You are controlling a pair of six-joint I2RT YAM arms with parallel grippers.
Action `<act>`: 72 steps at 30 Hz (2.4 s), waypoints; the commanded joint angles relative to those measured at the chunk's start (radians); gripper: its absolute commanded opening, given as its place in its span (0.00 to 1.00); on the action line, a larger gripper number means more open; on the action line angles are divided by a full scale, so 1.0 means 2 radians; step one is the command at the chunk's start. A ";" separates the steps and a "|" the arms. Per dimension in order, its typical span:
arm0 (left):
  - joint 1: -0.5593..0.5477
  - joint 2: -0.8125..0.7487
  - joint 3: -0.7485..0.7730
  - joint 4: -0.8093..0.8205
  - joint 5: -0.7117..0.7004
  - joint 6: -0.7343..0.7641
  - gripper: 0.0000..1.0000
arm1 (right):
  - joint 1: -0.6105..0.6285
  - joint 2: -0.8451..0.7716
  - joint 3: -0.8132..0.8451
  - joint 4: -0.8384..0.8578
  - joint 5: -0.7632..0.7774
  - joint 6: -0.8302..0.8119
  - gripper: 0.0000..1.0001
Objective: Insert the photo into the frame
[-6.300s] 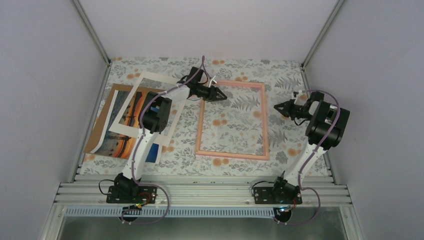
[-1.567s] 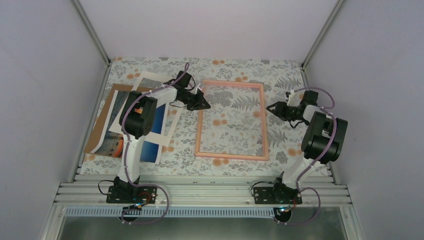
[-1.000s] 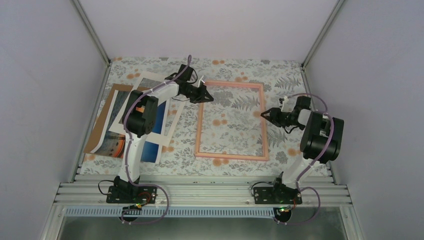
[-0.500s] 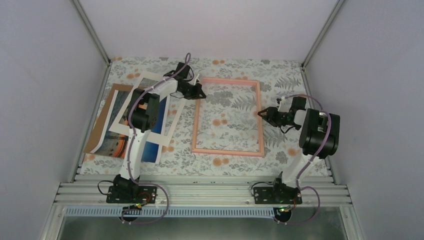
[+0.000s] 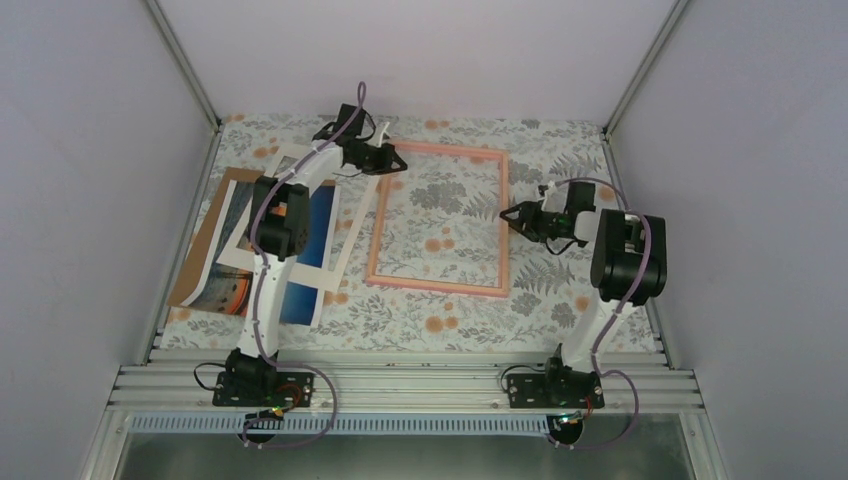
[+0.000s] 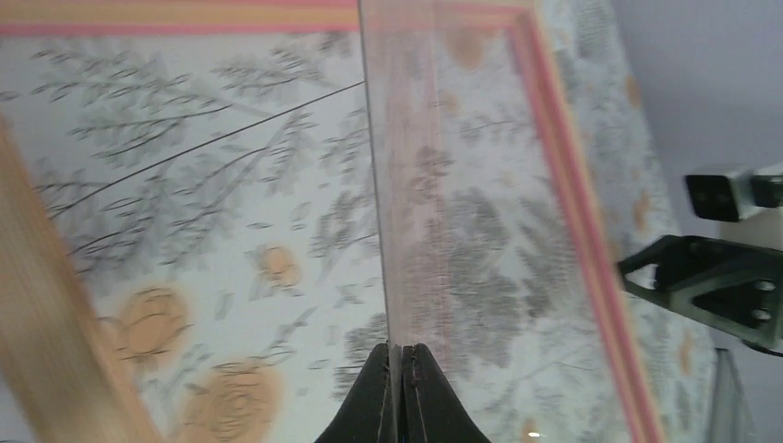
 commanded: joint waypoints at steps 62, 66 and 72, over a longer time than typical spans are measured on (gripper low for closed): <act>-0.048 -0.119 -0.298 0.273 -0.015 -0.281 0.02 | -0.153 -0.151 0.009 -0.163 0.060 -0.143 0.77; -0.046 -0.115 -0.296 0.264 -0.020 -0.275 0.02 | -0.149 -0.151 0.010 -0.163 0.062 -0.143 0.77; -0.043 -0.108 -0.291 0.253 -0.026 -0.263 0.03 | -0.145 -0.150 0.014 -0.164 0.063 -0.145 0.78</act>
